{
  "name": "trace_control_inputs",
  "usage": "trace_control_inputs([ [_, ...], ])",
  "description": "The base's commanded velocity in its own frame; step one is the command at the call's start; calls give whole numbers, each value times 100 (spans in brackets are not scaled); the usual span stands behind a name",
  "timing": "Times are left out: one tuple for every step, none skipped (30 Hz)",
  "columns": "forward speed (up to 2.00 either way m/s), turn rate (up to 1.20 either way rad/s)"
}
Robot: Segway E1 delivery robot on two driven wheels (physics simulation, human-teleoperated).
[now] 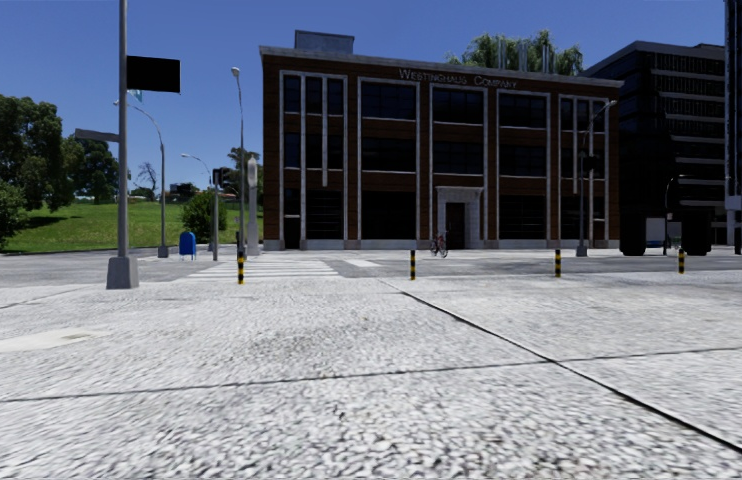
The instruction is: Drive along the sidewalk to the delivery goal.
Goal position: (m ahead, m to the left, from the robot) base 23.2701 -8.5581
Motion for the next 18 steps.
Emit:
trace_control_inputs([
  [200, 0],
  [200, 11],
  [200, 40],
  [200, 65],
  [200, 84],
  [200, 95],
  [200, 95],
  [200, 120],
  [200, 120],
  [200, 86],
  [200, 40],
  [200, 40],
  [200, 25],
  [200, 21],
  [200, 12],
  [200, 12],
  [200, 1],
  [200, 0],
])
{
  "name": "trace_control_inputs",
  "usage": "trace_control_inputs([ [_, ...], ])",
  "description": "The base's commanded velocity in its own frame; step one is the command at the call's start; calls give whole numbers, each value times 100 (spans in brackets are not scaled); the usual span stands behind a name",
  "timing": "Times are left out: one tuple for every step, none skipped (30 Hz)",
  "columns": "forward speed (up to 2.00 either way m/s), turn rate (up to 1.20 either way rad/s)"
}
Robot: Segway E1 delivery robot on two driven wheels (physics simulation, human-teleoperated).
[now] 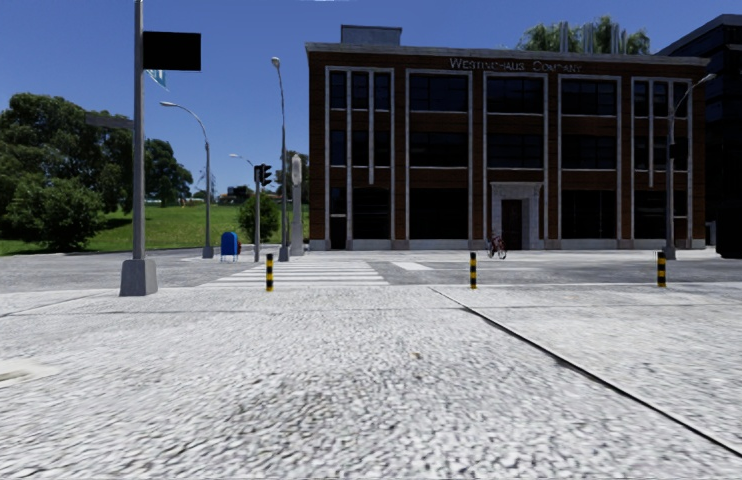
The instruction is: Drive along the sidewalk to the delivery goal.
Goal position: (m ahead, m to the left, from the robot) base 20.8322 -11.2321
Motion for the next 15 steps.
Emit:
trace_control_inputs([
  [200, 0],
  [200, 0],
  [200, 0],
  [200, 0],
  [200, 0],
  [200, 0],
  [200, 0],
  [200, 0],
  [200, 0],
  [200, 0],
  [200, 0],
  [200, 0],
  [200, 0],
  [200, 0],
  [200, 2],
])
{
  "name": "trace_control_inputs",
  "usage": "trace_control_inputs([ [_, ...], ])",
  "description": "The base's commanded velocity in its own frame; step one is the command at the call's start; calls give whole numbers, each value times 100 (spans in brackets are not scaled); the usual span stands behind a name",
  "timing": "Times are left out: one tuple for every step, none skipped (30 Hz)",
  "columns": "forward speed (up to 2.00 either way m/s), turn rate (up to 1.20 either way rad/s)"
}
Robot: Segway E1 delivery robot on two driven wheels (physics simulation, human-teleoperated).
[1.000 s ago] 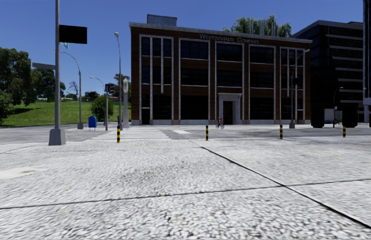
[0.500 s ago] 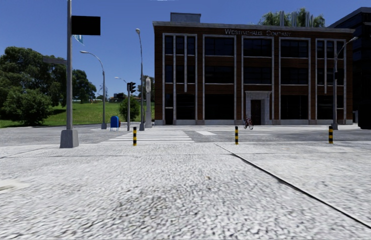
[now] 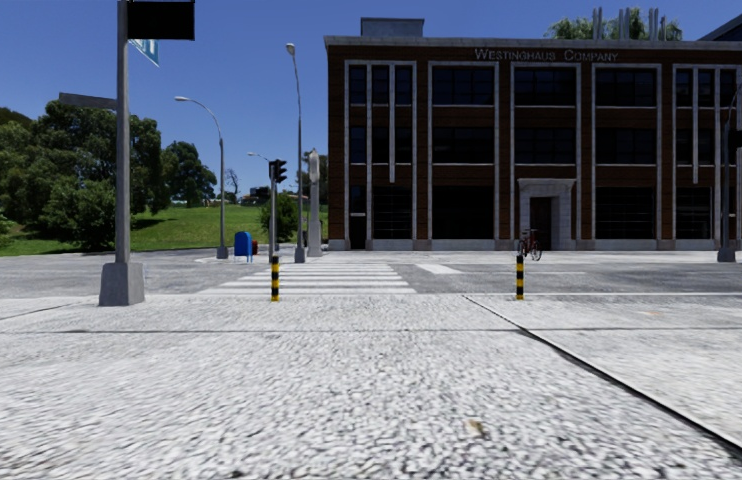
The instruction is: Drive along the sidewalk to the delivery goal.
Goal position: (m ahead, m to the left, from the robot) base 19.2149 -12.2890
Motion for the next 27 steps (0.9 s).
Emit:
trace_control_inputs([
  [200, 11],
  [200, 14],
  [200, 14],
  [200, 9],
  [200, 0],
  [200, 0],
  [200, 0],
  [200, 0],
  [200, 0],
  [200, 0],
  [200, 0],
  [200, 0],
  [200, 0],
  [200, 0],
  [200, 0],
  [200, 0],
  [200, 0],
  [200, 0],
  [200, 0],
  [200, 0],
  [200, 0],
  [200, 0],
  [200, 8],
  [200, 52],
  [200, 64],
  [200, 64],
  [200, 65],
])
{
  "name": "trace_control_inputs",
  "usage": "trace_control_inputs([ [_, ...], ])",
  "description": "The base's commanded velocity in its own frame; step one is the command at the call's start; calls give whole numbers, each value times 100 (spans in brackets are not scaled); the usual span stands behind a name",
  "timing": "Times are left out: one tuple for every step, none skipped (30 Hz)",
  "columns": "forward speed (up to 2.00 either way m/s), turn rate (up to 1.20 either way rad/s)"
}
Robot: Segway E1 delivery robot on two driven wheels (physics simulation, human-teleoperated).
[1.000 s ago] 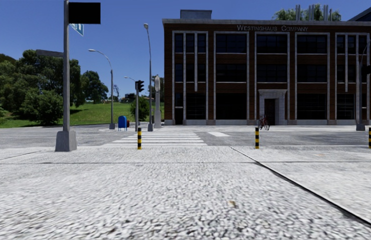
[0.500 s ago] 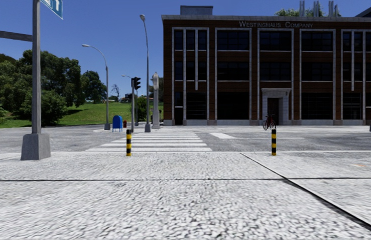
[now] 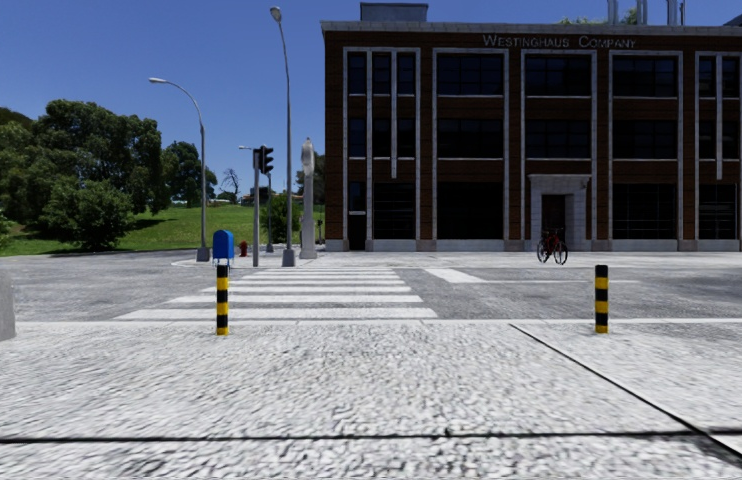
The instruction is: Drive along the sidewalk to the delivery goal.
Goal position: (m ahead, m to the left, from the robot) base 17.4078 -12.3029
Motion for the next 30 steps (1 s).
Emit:
trace_control_inputs([
  [200, 65],
  [200, 20],
  [200, 3],
  [200, 0],
  [200, 0],
  [200, 0],
  [200, 0],
  [200, 0],
  [200, 0],
  [200, 0],
  [200, 0],
  [200, 0],
  [200, 0],
  [200, 0],
  [200, 0],
  [200, 0],
  [200, 0],
  [200, 0],
  [200, 0],
  [200, 0],
  [200, 0],
  [200, 0],
  [200, 0],
  [200, 0],
  [200, 0],
  [200, 0],
  [200, 0],
  [200, 0],
  [200, 0],
  [200, 0],
])
